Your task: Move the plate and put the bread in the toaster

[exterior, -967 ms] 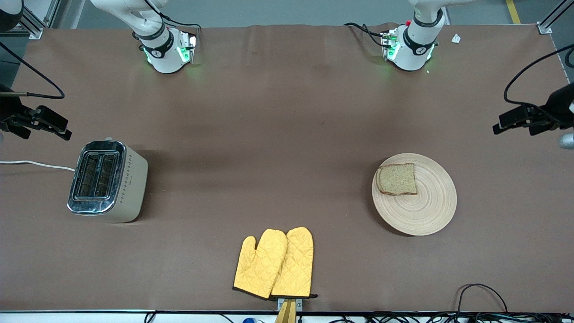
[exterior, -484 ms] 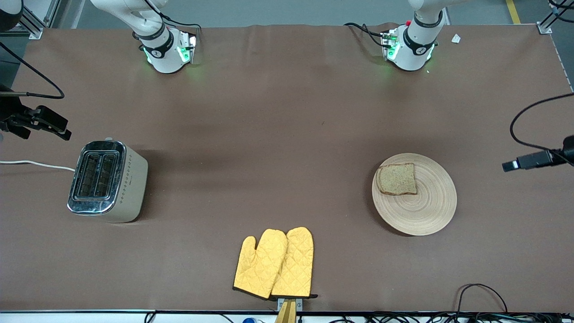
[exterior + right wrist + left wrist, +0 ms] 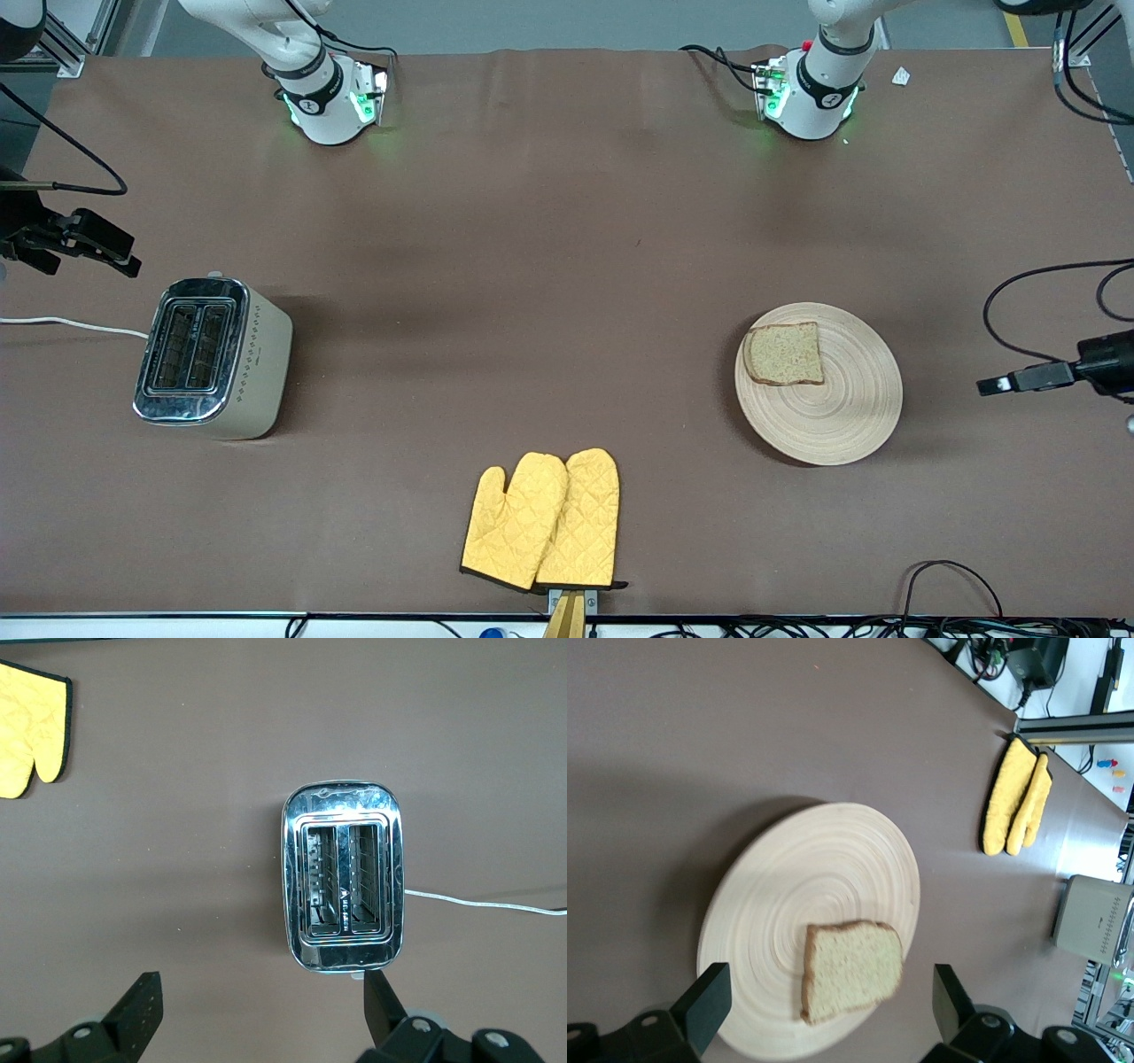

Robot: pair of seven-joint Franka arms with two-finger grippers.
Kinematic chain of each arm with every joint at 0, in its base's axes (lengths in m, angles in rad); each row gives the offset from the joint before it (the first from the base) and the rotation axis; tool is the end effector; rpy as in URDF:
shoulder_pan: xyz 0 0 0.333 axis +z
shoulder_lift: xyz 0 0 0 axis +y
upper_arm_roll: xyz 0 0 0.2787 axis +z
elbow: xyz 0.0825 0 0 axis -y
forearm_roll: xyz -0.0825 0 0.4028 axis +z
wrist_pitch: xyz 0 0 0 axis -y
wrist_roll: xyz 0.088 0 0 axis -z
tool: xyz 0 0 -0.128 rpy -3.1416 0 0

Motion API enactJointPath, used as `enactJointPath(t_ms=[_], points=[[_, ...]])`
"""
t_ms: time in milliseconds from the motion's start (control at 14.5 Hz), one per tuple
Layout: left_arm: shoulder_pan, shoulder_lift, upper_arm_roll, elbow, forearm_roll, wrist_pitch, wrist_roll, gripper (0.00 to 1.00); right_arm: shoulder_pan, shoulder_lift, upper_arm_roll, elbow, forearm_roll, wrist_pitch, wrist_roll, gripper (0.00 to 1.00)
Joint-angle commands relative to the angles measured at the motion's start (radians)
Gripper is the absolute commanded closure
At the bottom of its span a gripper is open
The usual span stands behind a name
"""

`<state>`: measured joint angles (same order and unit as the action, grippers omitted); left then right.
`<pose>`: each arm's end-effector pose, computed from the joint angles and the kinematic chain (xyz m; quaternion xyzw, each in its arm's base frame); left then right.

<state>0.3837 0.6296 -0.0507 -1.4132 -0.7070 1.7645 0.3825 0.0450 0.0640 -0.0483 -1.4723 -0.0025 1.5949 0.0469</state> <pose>0.6726 0.1633 0.2785 0.9262 0.0927 -0.0020 0.3655 0.5952 -0.0015 0.5796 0.9993 -0.0250 0.0294 0.0022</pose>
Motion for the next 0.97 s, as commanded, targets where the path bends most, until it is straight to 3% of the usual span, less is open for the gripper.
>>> enactJointPath(t_ms=[0,415,898], points=[[-0.016,0.068,-0.014,0.036,-0.034,0.065,0.013,0.02,-0.008,0.008,0.004,0.017,0.003,-0.004,0.008,0.00],[-0.013,0.162,-0.014,0.034,-0.077,0.179,0.087,0.10,-0.005,0.008,0.005,0.017,0.003,-0.004,0.010,0.00],[0.001,0.234,-0.014,0.033,-0.192,0.174,0.252,0.18,-0.007,0.010,0.005,0.017,0.003,-0.004,0.010,0.00]])
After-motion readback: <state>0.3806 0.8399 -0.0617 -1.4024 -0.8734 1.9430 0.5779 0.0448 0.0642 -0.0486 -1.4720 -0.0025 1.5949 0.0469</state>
